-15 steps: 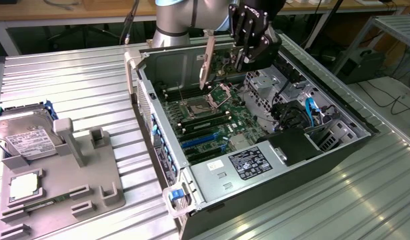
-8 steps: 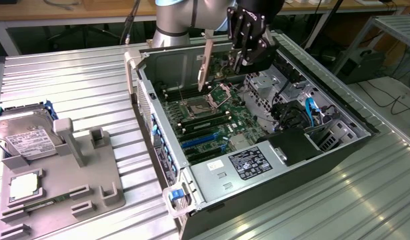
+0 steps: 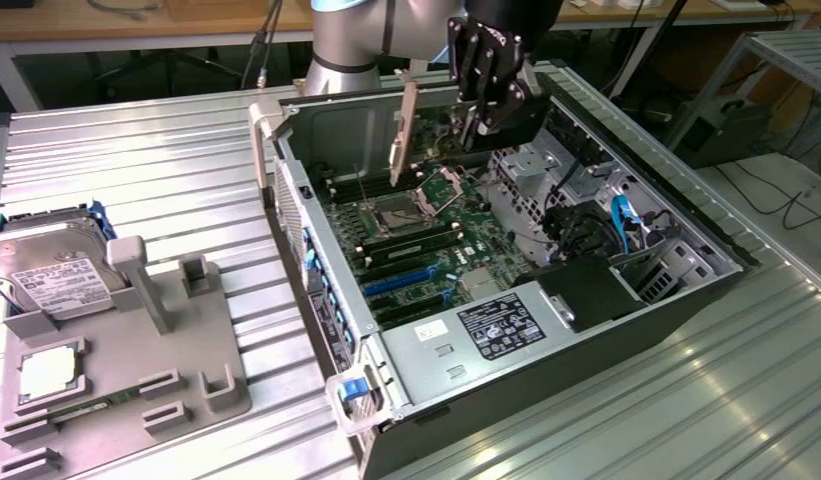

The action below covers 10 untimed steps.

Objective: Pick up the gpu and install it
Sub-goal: 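Insert the gpu into the slot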

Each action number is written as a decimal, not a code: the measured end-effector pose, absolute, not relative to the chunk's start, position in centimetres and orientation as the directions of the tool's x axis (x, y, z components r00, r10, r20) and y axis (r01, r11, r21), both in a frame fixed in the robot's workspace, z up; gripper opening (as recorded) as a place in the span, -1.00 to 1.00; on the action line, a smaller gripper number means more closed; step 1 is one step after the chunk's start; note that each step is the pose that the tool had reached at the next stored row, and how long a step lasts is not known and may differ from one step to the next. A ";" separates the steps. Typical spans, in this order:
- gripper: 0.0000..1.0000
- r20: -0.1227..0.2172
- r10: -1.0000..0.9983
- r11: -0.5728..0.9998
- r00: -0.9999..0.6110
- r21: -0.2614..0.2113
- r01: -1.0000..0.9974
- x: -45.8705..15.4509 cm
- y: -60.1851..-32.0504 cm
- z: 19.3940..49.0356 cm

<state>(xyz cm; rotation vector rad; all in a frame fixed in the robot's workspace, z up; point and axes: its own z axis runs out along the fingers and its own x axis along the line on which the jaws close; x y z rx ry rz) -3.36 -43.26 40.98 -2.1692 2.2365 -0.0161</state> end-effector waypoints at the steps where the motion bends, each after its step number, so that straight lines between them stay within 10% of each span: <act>1: -0.39 -0.011 -0.999 0.037 -0.037 -0.026 -0.999 -3.4 -43.2 40.9; 10: -0.39 -0.010 -0.999 0.040 -0.040 -0.025 -0.999 -3.5 -43.1 40.0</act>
